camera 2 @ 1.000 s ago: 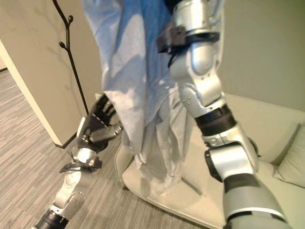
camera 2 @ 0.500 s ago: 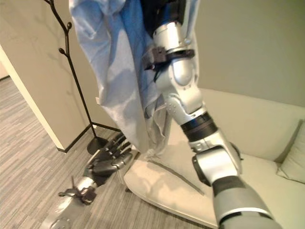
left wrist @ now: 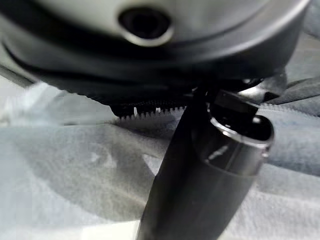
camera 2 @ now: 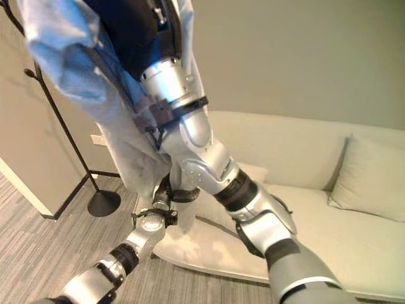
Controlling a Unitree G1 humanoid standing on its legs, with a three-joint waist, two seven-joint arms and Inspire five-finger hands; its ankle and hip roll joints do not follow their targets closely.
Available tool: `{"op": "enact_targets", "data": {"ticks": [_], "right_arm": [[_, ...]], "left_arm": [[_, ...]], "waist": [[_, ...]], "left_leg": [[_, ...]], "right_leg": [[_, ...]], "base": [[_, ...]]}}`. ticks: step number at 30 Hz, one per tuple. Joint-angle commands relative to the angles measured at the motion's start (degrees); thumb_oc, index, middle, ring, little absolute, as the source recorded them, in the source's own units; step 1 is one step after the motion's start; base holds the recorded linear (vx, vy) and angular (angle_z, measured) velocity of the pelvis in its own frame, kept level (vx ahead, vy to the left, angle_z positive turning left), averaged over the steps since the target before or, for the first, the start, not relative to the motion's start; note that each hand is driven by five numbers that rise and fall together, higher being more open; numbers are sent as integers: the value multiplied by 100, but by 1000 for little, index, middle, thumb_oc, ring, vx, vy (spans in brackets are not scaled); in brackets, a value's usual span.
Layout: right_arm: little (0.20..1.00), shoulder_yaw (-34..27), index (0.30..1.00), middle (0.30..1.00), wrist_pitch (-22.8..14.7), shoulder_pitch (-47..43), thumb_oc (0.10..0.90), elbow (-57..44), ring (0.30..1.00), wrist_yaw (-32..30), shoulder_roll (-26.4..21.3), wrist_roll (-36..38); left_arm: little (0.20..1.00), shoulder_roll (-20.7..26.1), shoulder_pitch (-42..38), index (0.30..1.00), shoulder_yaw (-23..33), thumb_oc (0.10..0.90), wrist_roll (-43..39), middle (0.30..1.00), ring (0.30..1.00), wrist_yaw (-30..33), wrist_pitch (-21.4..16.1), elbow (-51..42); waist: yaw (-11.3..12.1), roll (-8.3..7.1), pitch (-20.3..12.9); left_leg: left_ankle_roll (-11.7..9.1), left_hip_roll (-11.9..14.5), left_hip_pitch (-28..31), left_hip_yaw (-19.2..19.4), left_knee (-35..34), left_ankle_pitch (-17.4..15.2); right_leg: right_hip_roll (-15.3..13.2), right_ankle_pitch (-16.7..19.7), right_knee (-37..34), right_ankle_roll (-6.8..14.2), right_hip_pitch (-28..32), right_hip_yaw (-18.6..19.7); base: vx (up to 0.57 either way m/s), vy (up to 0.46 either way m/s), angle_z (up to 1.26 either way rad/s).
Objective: Hang the clothes on the sofa on the clothes rack.
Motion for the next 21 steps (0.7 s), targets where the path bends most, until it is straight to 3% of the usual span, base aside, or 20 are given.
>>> {"op": "enact_targets", "data": {"ticks": [1,4,5,13,21], "right_arm": [[300,-464,300,300,-723,-739,400,169,300,-3,338,99],[300,-376,300,300,-690,-676,400,63,300,-22,331,104],[300,-352,300,300,-687,-656,400,41,300,-9,313,116],[300,-360,300,300,-690,-297,400,-347,300,-16,-254,179],[300,-945,300,300,-839,795,400,-763,300,325,-1179,520]], "left_arm": [[900,-418,-1098,900,-9,800,191,900,900,239,-275,734],[900,-535,-1375,900,175,800,156,900,900,350,-174,1152],[300,-530,-1426,300,260,400,147,300,300,366,-145,1263],[300,-224,-1500,300,1048,400,-354,300,300,701,-160,1449],[300,710,-744,300,1776,400,-149,300,300,1609,-670,-726]], "waist": [[69,-102,-414],[-42,-79,-416],[-82,-76,-420],[-189,-36,-427],[97,-75,-391]], "left_leg": [[-175,259,-165,-310,22,-267],[-182,271,-141,-235,22,-277],[-187,276,-130,-202,22,-279],[-207,303,-99,-50,22,-291],[-246,340,-172,-191,22,-216]], "right_leg": [[-322,-698,334,238,356,-168],[-323,-688,357,252,301,-85],[-325,-683,366,257,286,-72],[-309,-654,382,281,179,77],[-249,-725,375,264,263,-98]], "base": [[10,-12,-15],[13,-9,-16],[16,-9,-26],[8,-8,-11],[-3,-20,2]]}}
